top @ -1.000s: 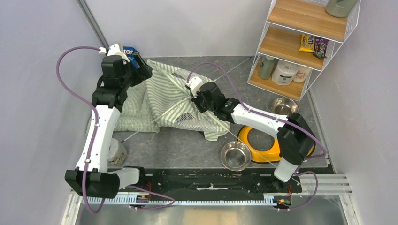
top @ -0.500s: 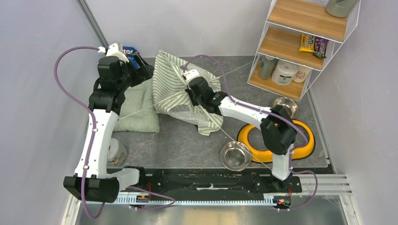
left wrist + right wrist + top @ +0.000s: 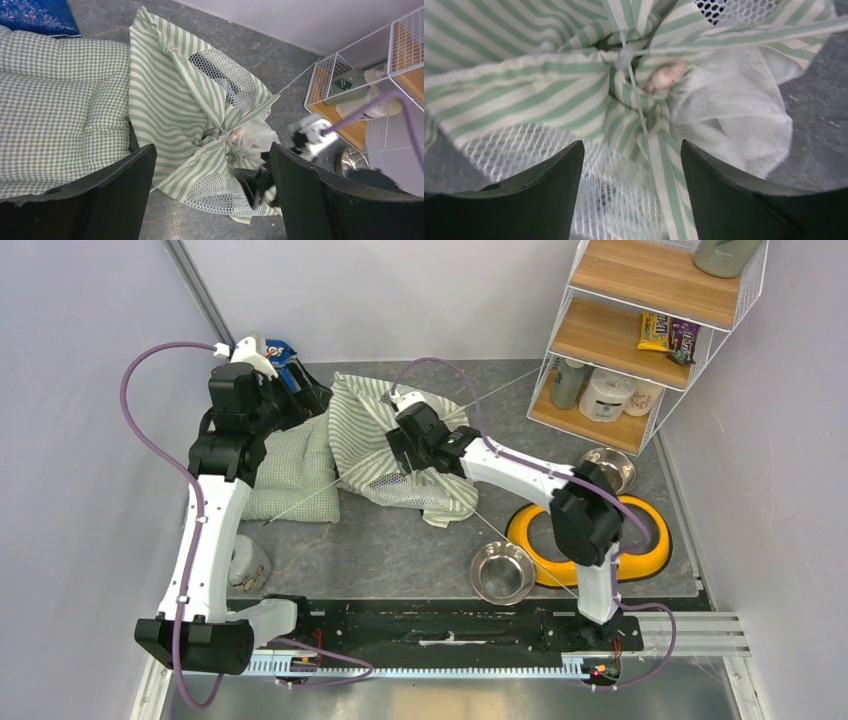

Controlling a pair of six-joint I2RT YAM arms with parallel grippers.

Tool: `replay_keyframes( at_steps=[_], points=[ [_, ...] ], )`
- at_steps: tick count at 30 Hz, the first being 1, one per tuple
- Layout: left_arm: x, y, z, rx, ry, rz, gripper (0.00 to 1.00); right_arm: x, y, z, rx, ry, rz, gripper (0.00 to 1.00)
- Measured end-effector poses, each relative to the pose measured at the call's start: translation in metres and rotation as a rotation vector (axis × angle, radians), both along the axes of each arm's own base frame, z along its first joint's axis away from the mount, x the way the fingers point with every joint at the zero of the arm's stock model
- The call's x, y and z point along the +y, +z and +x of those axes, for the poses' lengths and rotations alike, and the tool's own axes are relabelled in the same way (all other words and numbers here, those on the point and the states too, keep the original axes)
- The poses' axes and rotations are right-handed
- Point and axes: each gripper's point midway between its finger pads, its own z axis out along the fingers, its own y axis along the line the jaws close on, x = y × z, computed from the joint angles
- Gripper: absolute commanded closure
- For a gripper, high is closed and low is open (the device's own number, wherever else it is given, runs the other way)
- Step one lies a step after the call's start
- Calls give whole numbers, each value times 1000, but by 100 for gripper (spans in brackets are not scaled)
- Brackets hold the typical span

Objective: Set up the pet tent

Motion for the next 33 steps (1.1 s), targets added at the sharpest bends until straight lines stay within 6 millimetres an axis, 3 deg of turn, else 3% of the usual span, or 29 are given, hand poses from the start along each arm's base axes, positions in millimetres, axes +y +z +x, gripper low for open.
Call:
replay_keyframes(
  at_steps=[7,10,14,20,24,26,28,33],
  points=[
    [-2,-13,-1,29,-9,-2,10,-40,71,-47,20,58,36,19],
    [-3,-22,-1,47,-15,-3,10,-65,80,-70,54,77,41,22],
    [-3,-32,-1,64,-15,-2,10,-103,48,-113,196,103,-36,25],
    [-3,-37,1,73,-15,-2,11,-137,-7,-156,383,119,-175,29],
    [-3,-43,3,86,-15,-1,11,-145,-28,-158,429,114,-241,45],
    [-3,-44,3,90,-15,-1,11,-147,-41,-158,453,119,-278,58],
    [-3,-44,3,90,-14,0,11,-149,-53,-158,478,120,-314,78],
    [-3,-44,3,89,-13,1,11,-157,-66,-153,480,105,-376,89]
  ],
)
